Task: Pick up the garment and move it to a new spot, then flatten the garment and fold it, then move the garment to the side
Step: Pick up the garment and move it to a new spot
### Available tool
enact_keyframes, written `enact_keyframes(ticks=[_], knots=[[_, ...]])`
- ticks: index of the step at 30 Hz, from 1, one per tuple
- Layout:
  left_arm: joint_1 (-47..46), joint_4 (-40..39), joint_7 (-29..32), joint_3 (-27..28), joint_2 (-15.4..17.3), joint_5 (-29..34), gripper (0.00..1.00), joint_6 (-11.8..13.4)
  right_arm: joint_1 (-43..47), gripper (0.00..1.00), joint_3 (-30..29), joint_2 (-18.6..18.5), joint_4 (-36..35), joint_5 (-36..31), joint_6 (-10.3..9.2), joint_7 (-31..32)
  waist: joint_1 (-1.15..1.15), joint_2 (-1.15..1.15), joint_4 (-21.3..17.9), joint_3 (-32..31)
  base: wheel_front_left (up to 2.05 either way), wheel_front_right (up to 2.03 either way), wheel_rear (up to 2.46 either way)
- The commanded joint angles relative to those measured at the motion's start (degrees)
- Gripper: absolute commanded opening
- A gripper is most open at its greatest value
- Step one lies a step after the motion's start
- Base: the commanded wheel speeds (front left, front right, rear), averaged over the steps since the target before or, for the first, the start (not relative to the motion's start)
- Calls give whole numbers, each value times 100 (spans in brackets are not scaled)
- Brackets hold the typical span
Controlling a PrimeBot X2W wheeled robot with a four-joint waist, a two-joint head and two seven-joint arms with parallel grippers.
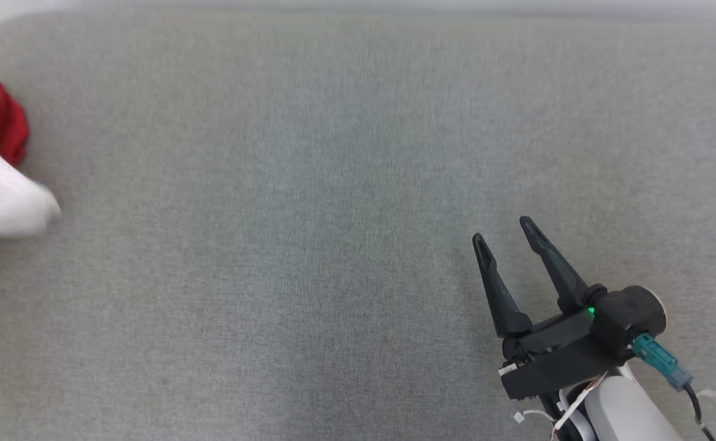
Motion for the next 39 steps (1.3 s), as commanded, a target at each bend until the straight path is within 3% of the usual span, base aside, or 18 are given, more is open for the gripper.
enact_keyframes(ticks=[1,10,23,31,39], knots=[[-71,-77,2,-29,-8,18,0,25,70,100,-20,17,17,46,-15,-22,1,0,-46,-340,0,0,0],[-296,-1128,446,-647,-338,39,0,90,402,100,-195,162,229,91,-15,-143,1,0,-462,-1093,0,0,0],[-855,-2387,972,-1542,-1093,-112,0,365,688,100,-337,349,251,86,-15,-200,1,0,-1492,-1576,0,0,0],[-1131,-2587,908,-1879,-1592,-205,0,459,720,100,-348,399,247,98,-15,-201,1,0,-2122,-1552,0,0,0],[-614,-2607,993,-2198,-1677,-93,0,387,733,100,-363,416,239,137,-15,-207,1,0,-2442,-1439,0,0,0]])
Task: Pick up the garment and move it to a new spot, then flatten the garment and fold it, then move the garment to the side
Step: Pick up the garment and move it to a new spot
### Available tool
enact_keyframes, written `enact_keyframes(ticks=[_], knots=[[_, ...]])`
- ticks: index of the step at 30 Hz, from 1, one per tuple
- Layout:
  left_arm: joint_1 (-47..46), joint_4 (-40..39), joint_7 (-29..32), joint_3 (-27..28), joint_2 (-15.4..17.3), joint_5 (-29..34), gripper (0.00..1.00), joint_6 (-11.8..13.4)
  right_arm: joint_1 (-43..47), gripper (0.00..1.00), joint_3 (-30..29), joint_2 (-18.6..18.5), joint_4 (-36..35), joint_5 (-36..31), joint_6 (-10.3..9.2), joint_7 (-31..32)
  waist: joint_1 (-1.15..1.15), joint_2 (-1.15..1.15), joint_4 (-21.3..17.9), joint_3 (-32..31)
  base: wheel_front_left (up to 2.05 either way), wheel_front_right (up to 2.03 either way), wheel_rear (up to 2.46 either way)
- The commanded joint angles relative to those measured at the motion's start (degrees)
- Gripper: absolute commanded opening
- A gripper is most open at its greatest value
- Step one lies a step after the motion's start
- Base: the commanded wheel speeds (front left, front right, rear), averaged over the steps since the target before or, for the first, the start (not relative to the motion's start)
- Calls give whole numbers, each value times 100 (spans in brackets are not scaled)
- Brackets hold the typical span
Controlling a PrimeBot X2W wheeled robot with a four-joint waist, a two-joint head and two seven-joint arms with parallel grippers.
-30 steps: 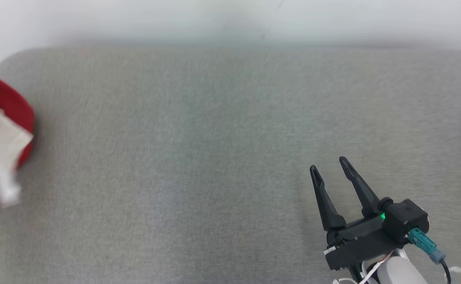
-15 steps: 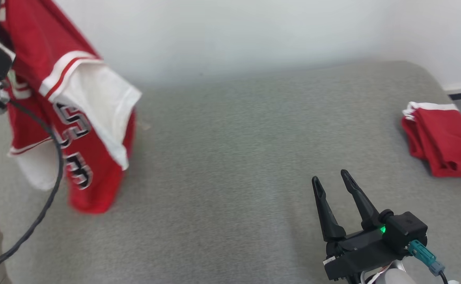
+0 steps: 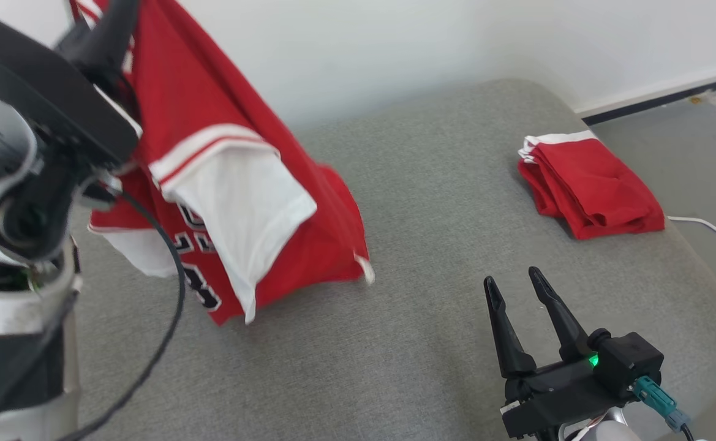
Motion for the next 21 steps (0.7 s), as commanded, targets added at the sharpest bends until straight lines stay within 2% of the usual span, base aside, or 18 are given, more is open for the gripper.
enact_keyframes(ticks=[1,4,9,12,15,20,21], knots=[[167,-47,-24,-16,1,90,0,-27,40,100,-8,11,-15,16,-15,-17,0,0,-167,66,0,0,0],[607,-48,-119,-148,-88,143,0,-61,61,100,-38,27,-38,1,-15,-20,0,0,-178,109,0,0,0],[1743,326,-773,-323,-433,286,0,-128,61,100,-6,27,-38,1,-15,-22,0,0,-133,133,0,0,0],[2291,811,-1197,-398,-625,266,0,-174,81,100,48,-50,-28,-7,-15,2,0,0,-113,96,0,0,0],[2698,1465,-1697,-576,-706,554,0,-219,57,100,96,-118,-41,20,-15,42,0,0,-113,88,0,0,0],[2957,2525,-2413,-904,-816,881,0,-230,41,100,146,-179,-80,45,-15,103,0,0,-155,77,0,0,0],[2972,2686,-2504,-975,-822,939,36,-234,57,100,149,-188,-87,48,-15,115,0,0,-155,74,0,0,0]])
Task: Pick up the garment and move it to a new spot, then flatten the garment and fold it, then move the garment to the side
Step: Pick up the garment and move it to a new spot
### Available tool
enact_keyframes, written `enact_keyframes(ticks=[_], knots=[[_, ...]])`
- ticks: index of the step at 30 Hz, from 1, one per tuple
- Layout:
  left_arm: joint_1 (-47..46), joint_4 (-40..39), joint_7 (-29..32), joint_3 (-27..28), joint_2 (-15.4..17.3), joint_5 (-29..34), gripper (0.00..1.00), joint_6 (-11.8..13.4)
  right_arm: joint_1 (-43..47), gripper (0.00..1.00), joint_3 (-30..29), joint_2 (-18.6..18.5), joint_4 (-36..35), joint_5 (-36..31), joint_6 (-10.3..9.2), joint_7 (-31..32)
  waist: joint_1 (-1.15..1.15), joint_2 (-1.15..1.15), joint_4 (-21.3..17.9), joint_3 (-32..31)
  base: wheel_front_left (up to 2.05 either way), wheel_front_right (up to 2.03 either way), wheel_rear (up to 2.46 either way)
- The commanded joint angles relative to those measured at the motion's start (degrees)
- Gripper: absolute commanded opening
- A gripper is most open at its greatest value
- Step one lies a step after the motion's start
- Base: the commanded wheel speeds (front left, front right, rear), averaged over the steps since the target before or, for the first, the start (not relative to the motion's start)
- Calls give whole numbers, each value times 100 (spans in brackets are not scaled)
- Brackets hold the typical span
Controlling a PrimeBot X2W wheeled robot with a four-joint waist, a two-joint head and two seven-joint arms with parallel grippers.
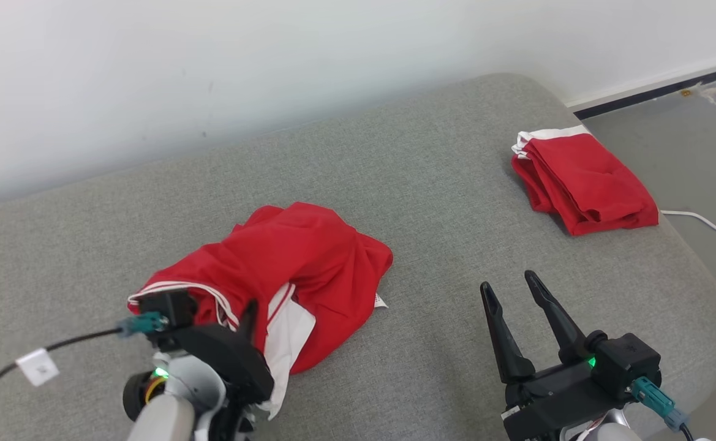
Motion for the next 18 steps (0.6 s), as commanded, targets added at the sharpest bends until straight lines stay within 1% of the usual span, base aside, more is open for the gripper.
enact_keyframes(ticks=[1,4,8,13,16,18], knots=[[41,157,-115,-75,-14,85,100,-45,44,100,0,-44,-16,29,-15,19,0,0,7,-5,0,0,0],[-7,396,-364,-210,-33,221,100,-36,130,100,-54,-66,-23,35,-15,33,0,0,66,-39,0,0,0],[10,419,-698,-274,-16,335,100,-44,241,100,-151,-54,-64,-2,-15,81,0,0,187,-115,0,0,0],[239,95,-1101,-254,18,367,100,-91,387,100,-268,-44,-149,-41,-15,133,0,0,406,-225,0,0,0],[410,-171,-1321,-244,106,438,100,-127,455,100,-329,-64,-202,-50,-15,176,0,0,548,-283,0,0,0],[570,-345,-1499,-218,159,497,100,-80,498,100,-398,-76,-229,-59,-15,190,0,0,656,-319,0,0,0]])
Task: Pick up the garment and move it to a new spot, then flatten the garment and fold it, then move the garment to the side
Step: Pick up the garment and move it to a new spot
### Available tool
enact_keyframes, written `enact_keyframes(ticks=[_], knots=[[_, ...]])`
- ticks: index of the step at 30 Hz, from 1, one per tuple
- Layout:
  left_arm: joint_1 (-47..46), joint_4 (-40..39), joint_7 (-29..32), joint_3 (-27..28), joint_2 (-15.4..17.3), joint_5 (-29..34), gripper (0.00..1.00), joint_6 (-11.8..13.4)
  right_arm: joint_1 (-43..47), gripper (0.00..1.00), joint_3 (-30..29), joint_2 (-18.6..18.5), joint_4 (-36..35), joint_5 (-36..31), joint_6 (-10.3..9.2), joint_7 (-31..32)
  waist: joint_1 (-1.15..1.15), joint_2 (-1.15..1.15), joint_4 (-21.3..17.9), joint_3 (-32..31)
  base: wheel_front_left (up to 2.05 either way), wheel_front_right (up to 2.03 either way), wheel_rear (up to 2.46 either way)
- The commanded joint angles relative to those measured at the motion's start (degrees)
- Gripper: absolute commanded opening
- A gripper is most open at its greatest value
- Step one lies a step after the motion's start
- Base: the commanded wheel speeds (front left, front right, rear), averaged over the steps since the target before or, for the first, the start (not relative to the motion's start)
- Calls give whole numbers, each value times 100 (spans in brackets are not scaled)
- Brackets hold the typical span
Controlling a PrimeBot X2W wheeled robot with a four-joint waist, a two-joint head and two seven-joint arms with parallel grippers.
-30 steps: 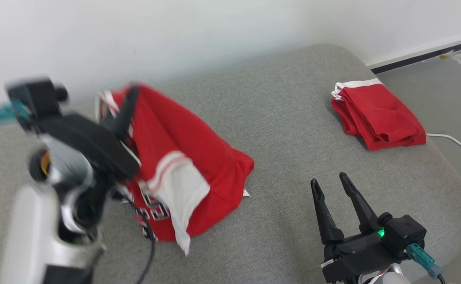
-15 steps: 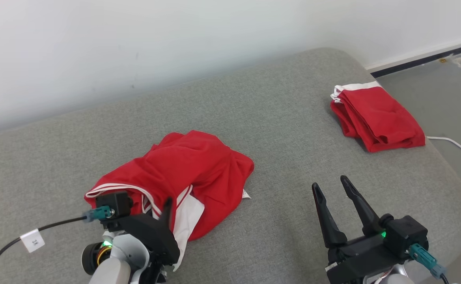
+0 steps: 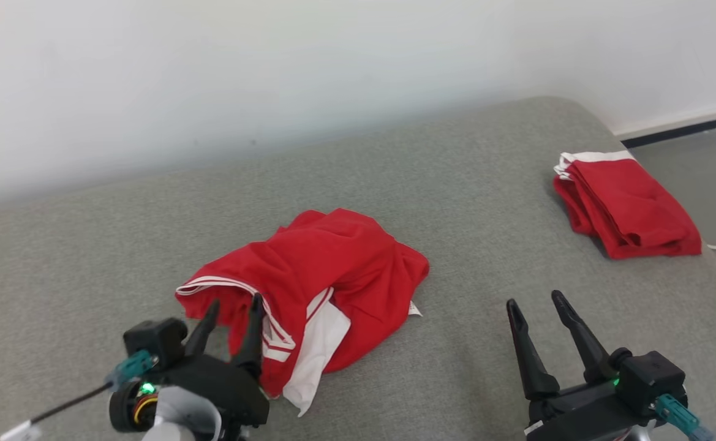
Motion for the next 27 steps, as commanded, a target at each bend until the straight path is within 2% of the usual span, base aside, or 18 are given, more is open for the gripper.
enact_keyframes(ticks=[1,6,14,20,23,27], knots=[[202,-123,-161,21,80,112,100,42,83,100,-62,-25,-33,-42,-15,12,0,0,199,-103,0,0,0],[554,-423,-561,94,211,333,100,253,166,100,-256,10,-124,-89,-15,57,0,0,435,-172,0,0,0],[1205,-607,-1413,345,429,604,100,367,411,100,-711,98,-224,-149,-15,79,0,0,902,-280,0,0,0],[1542,-726,-1559,535,508,989,100,387,549,100,-823,92,-74,-98,-15,56,0,0,1151,-365,0,0,0],[1810,-1133,-1558,617,380,1261,100,440,600,100,-826,61,94,-89,-15,60,0,0,1234,-416,0,0,0],[2165,-1347,-1556,767,352,1463,100,386,643,100,-814,30,328,-152,-15,31,0,0,1286,-462,0,0,0]])
